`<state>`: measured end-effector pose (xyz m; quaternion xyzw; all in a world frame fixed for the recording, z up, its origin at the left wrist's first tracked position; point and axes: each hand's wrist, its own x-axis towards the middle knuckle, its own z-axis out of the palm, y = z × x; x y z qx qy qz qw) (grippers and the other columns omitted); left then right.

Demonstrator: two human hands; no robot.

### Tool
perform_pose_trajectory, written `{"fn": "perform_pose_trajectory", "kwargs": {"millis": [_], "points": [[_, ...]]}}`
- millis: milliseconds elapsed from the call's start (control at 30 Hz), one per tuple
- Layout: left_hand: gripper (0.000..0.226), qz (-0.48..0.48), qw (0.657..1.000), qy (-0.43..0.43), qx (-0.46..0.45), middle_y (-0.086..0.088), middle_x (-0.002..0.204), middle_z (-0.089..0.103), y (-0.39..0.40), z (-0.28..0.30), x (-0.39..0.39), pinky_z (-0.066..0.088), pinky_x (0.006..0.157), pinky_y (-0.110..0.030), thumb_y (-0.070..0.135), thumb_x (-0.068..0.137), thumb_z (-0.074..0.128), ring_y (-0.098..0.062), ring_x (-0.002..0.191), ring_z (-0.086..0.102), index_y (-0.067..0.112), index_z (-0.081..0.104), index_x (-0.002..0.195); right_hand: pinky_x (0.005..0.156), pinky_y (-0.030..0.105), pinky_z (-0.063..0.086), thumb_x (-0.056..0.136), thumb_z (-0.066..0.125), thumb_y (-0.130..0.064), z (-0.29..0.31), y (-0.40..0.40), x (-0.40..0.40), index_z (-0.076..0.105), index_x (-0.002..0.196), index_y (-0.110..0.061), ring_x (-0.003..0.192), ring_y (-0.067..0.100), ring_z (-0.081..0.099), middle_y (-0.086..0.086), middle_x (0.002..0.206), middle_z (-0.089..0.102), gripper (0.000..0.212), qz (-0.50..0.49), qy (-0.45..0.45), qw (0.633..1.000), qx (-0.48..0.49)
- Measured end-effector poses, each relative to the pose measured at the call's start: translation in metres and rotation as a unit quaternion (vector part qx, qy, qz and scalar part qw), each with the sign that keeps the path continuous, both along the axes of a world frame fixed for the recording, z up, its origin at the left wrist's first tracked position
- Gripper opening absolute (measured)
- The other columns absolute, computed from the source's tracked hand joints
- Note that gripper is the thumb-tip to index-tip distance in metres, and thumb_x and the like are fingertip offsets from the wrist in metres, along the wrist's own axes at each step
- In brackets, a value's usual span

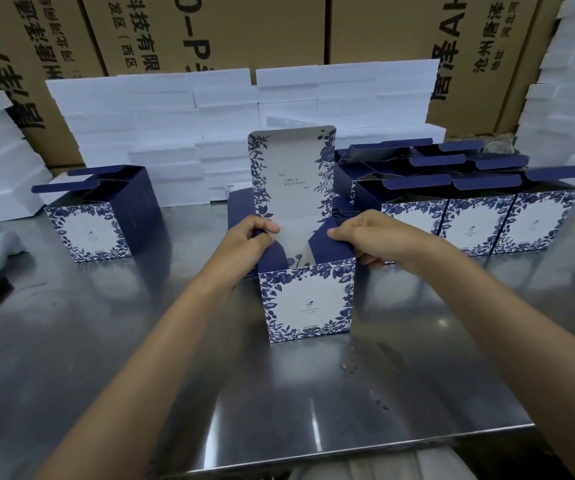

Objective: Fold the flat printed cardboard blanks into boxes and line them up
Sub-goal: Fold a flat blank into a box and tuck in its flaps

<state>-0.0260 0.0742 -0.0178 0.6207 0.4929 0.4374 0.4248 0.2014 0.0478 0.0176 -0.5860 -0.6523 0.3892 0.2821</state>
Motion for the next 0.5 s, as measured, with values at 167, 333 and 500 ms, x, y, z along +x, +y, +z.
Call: {"fn": "perform_pose_trajectory", "kwargs": {"millis": [167,333,500], "points": [[0.016,-0.001,1.0,0.02,-0.002,-0.006,0.097,0.055,-0.005,0.004,0.0,0.038,0.081,-0.032,0.01,0.098,0.055,-0.019,0.087,0.047,0.023,0.063,0.095,0.047,0.024,0.022,0.104,0.051,-0.046,0.0,0.004,0.004,0.044,0.068,-0.018,0.05,0.016,0.025,-0.002,0.055,0.031,0.046,-0.012,-0.008,1.0,-0.004],[0.017,-0.002,1.0,0.001,-0.016,-0.007,0.096,0.054,-0.008,0.004,0.001,0.036,0.081,-0.034,0.008,0.098,0.055,-0.021,0.086,0.046,0.023,0.062,0.092,0.043,0.022,0.022,0.106,0.048,-0.03,-0.002,0.009,0.003,0.031,0.062,-0.022,0.046,0.014,0.025,-0.005,0.051,0.03,0.048,0.008,-0.008,1.0,0.017],[0.014,-0.008,1.0,0.006,-0.02,-0.006,0.1,0.056,-0.015,0.007,0.001,0.038,0.084,-0.033,0.01,0.098,0.055,-0.019,0.088,0.048,0.021,0.062,0.094,0.04,0.018,0.023,0.102,0.057,-0.039,-0.001,0.019,0.003,0.036,0.065,-0.02,0.045,0.016,0.026,0.0,0.055,0.031,0.047,-0.03,-0.008,0.999,0.028]]}}
